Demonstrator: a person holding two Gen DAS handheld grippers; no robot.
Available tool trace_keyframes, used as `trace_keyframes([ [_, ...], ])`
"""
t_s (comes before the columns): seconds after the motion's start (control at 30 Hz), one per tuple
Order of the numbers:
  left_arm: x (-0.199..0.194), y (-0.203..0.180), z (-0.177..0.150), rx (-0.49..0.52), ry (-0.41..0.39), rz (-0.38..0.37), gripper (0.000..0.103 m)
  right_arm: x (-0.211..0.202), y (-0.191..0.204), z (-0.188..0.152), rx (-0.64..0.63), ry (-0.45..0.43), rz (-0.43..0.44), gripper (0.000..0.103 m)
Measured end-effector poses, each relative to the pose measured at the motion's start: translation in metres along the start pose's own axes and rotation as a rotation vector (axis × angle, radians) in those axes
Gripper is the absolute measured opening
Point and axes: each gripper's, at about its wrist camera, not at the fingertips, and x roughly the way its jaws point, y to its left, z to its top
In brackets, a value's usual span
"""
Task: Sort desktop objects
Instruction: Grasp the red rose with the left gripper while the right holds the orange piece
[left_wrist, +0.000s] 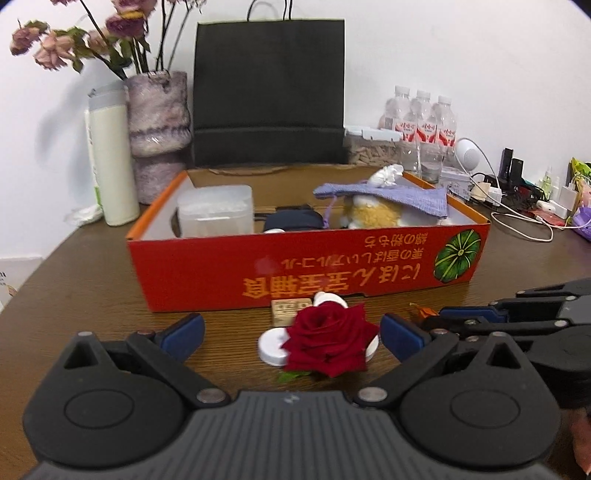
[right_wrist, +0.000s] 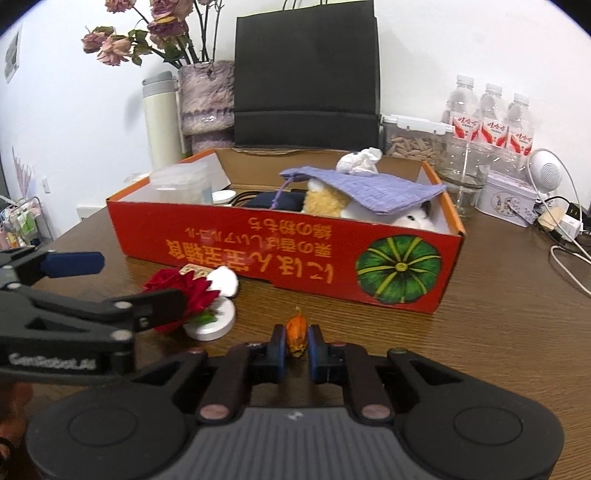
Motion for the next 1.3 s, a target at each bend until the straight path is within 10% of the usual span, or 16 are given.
trace_keyframes([
  [0.3, 0.018, -0.003, 0.002, -0.023, 0.017, -0.047, 0.095, -0.001, -0.009, 0.0, 0.003, -0.003, 0.003, 0.011],
  [0.57, 0.019, -0.009, -0.001, 0.014, 0.043, -0.107, 0.049, -0.002, -0.004, -0.002, -0.016, -0.005, 0.005, 0.011],
  [1.3, 0.012, -0.005, -0.005, 0.005, 0.035, -0.131, 0.044, -0.004, -0.001, -0.003, -0.028, -0.01, 0.013, 0.011],
])
